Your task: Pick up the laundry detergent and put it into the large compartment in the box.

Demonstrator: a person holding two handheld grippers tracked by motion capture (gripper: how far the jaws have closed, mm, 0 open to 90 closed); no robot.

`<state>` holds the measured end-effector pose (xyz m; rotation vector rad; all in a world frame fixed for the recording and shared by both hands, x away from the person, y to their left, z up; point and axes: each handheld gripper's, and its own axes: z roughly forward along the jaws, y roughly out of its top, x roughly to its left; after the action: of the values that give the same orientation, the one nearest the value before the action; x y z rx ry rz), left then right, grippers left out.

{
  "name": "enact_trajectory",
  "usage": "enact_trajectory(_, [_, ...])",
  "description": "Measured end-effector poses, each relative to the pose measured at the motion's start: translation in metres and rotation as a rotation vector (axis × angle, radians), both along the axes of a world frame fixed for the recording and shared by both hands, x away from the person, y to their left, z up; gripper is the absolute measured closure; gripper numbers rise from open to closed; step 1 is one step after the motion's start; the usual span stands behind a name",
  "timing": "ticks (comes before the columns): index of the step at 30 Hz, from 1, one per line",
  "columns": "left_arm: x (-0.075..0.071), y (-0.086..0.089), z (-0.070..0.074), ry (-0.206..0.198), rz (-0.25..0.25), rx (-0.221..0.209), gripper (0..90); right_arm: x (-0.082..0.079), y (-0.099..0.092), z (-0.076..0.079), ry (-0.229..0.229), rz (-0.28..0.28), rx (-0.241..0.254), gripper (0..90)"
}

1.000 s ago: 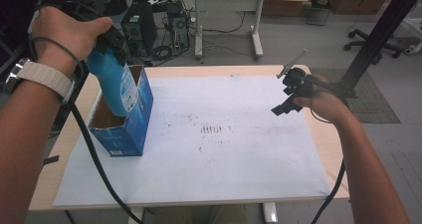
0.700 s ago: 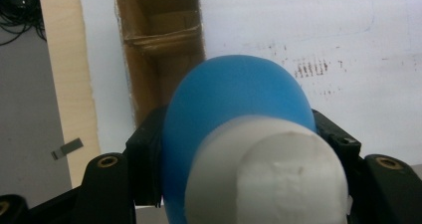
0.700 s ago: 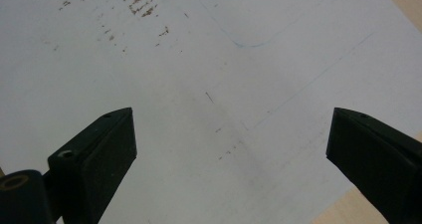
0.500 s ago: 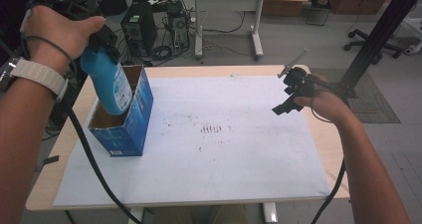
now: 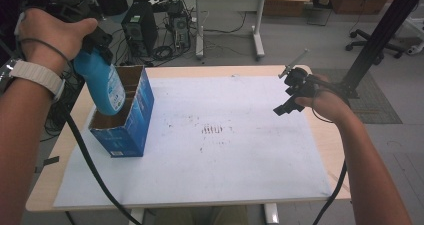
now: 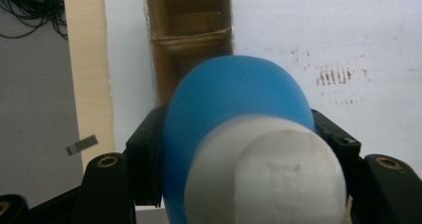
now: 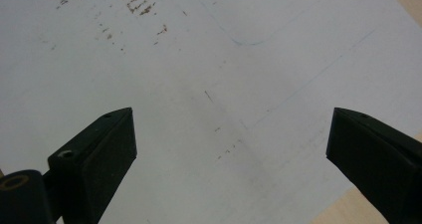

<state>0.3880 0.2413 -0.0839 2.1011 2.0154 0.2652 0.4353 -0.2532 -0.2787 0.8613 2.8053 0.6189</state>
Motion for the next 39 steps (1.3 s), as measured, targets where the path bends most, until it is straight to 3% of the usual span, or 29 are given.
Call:
enact_trajectory(10, [0.006,0.005,-0.015,0.006,-0.005,0.019,37.3,0.001,0.002,-0.001,0.006,0.002,-0.005,5.8])
enact_trajectory(39, [0.023,0.015,-0.059,0.028,-0.004,0.015,37.2,0.002,0.003,-0.004,0.013,-0.005,-0.022,5.7])
